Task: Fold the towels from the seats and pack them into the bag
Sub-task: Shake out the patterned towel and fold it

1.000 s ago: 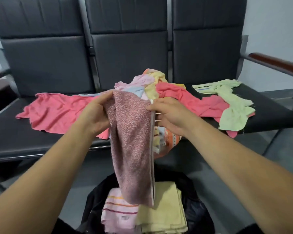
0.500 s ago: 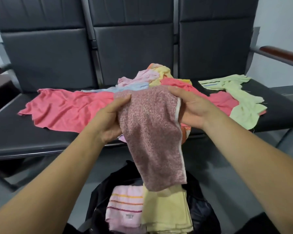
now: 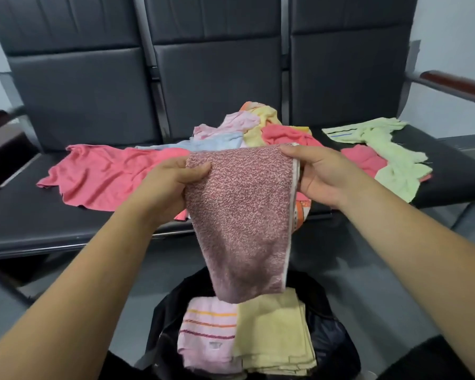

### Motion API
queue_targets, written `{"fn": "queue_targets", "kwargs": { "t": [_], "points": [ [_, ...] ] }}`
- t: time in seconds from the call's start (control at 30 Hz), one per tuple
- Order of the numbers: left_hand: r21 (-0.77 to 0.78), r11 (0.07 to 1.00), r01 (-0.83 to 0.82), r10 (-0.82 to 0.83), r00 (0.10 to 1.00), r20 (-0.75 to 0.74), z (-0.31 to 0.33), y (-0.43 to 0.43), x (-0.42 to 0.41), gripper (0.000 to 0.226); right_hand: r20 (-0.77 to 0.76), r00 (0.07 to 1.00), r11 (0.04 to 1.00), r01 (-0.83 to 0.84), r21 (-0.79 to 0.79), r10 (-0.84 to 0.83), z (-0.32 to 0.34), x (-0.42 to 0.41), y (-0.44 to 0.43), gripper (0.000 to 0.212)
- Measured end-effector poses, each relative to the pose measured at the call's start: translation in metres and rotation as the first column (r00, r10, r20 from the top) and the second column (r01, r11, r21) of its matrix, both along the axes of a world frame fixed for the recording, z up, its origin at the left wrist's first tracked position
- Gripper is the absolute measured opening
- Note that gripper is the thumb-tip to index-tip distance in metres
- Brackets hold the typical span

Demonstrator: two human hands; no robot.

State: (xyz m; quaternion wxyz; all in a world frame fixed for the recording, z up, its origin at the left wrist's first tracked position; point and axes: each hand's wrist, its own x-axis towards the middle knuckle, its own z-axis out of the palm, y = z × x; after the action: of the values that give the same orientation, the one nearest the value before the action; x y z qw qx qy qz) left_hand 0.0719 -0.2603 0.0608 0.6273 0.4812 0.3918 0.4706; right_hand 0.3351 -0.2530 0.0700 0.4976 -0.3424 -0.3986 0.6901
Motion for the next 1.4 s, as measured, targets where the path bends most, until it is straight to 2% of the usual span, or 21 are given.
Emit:
{"fn": "queue_targets", "kwargs": {
  "t": [0.1,0.17,0.2,0.3,0.37,0.43,0.53,0.63,0.73,0.83,0.9,1.0,1.07,1.17,1.27,1.33,1.4],
  "points": [
    [-0.052,0.998,-0.022,0.030,0.988,0.155,0.004,-0.001,0.007,0.039,-0.050,0.996,0.996,-0.077,0.044,0.079,0.009,-0.001,-0.003,0.042],
    [-0.070,0.997,-0.030,0.046,0.972,0.232,0.008,-0.001,0.008,0.033,0.085,0.990,0.990,-0.121,0.072,0.115,0.013,-0.002,-0.006,0.039],
    [-0.056,0.998,-0.030,0.042,0.972,0.231,0.010,-0.001,0.008,0.032,0.173,0.982,0.993,-0.086,0.082,0.071,0.014,-0.002,-0.007,0.035],
    [0.085,0.996,-0.039,0.033,0.997,0.070,0.013,-0.003,0.005,0.023,0.280,0.952,0.989,0.097,0.109,-0.124,0.017,0.003,-0.005,0.024],
    [0.201,0.973,-0.112,0.134,0.986,-0.102,0.014,-0.006,0.002,0.013,0.333,0.924,0.977,0.140,0.163,-0.188,0.019,0.007,-0.005,0.014],
    [0.269,0.949,-0.166,0.219,0.959,-0.179,0.014,-0.007,-0.001,0.014,0.378,0.897,0.963,0.150,0.225,-0.228,0.020,0.008,-0.007,0.006],
    [0.278,0.940,-0.198,0.249,0.955,-0.162,0.014,-0.008,-0.003,0.028,0.279,0.941,0.966,0.133,0.222,-0.193,0.022,0.006,-0.009,0.007],
    [0.306,0.944,-0.120,0.165,0.978,-0.127,0.015,-0.008,-0.004,0.033,0.131,0.988,0.981,0.058,0.187,-0.083,0.024,0.006,-0.009,0.022],
    [0.380,0.921,-0.087,0.175,0.964,-0.203,0.015,-0.008,-0.005,0.036,0.195,0.957,0.956,0.164,0.242,-0.214,0.024,0.009,-0.007,0.012],
    [0.396,0.902,-0.172,0.276,0.936,-0.221,0.015,-0.008,-0.005,0.022,0.298,0.904,0.935,0.226,0.273,-0.305,0.021,0.008,-0.008,0.007],
    [0.402,0.892,-0.206,0.308,0.928,-0.209,0.014,-0.008,-0.006,0.011,0.313,0.900,0.941,0.230,0.249,-0.303,0.020,0.007,-0.009,0.007],
    [0.395,0.886,-0.244,0.328,0.931,-0.161,0.012,-0.007,-0.005,0.008,0.138,0.967,0.968,0.193,0.162,-0.216,0.022,0.006,-0.010,0.017],
    [0.383,0.884,-0.266,0.336,0.934,-0.125,0.011,-0.007,-0.004,0.012,0.043,0.992,0.981,0.111,0.162,-0.119,0.024,0.004,-0.011,0.029],
    [0.381,0.896,-0.226,0.285,0.953,-0.105,0.010,-0.006,-0.004,0.022,0.080,0.995,0.984,0.046,0.172,-0.060,0.023,0.003,-0.010,0.033],
    [0.422,0.883,-0.208,0.292,0.945,-0.146,0.009,-0.005,-0.006,0.027,0.188,0.955,0.963,0.194,0.185,-0.228,0.019,0.004,-0.009,0.020],
    [0.444,0.866,-0.229,0.328,0.931,-0.159,0.010,-0.005,-0.008,0.021,0.311,0.881,0.922,0.279,0.268,-0.356,0.017,0.006,-0.008,0.007],
    [0.465,0.852,-0.242,0.352,0.921,-0.167,0.012,-0.007,-0.008,0.012,0.384,0.817,0.887,0.303,0.348,-0.430,0.017,0.006,-0.008,0.006]
  ]
}}
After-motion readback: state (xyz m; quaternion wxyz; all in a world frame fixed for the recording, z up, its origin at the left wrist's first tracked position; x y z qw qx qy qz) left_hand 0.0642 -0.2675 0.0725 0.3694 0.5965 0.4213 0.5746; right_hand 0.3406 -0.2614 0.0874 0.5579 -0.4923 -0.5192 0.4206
